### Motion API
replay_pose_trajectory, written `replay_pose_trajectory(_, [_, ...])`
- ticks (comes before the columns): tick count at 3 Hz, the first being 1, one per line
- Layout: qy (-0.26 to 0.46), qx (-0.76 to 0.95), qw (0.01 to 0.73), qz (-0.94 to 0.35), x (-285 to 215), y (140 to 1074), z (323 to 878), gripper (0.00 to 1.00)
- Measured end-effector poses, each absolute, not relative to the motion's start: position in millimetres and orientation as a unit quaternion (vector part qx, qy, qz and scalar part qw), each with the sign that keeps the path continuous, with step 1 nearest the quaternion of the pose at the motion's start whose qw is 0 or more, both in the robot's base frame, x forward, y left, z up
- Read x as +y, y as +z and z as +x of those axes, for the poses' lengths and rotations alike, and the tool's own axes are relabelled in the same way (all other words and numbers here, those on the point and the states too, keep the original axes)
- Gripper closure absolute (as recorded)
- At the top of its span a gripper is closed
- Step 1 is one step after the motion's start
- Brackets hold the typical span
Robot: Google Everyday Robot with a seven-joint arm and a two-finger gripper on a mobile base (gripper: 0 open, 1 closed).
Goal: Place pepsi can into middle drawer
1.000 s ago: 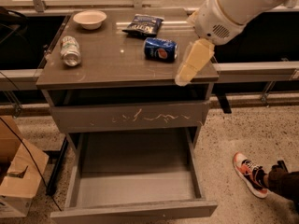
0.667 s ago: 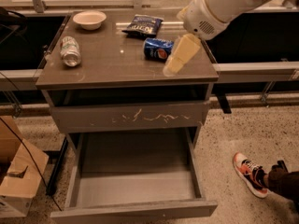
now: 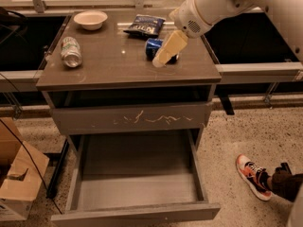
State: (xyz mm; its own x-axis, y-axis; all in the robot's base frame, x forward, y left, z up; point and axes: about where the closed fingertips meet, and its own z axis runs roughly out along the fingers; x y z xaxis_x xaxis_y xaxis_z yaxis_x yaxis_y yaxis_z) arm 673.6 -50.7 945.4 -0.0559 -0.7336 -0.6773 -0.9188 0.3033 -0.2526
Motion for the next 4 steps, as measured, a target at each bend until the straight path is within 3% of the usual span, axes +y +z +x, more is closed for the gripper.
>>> replay_pose_trajectory(1, [0.162, 0.721, 0.379, -0.558, -44.6, 915.8, 725.1, 0.0])
replay_pose_trajectory(4, [0.171, 0.739, 0.383, -0.527, -55.0, 892.9, 753.1, 0.0])
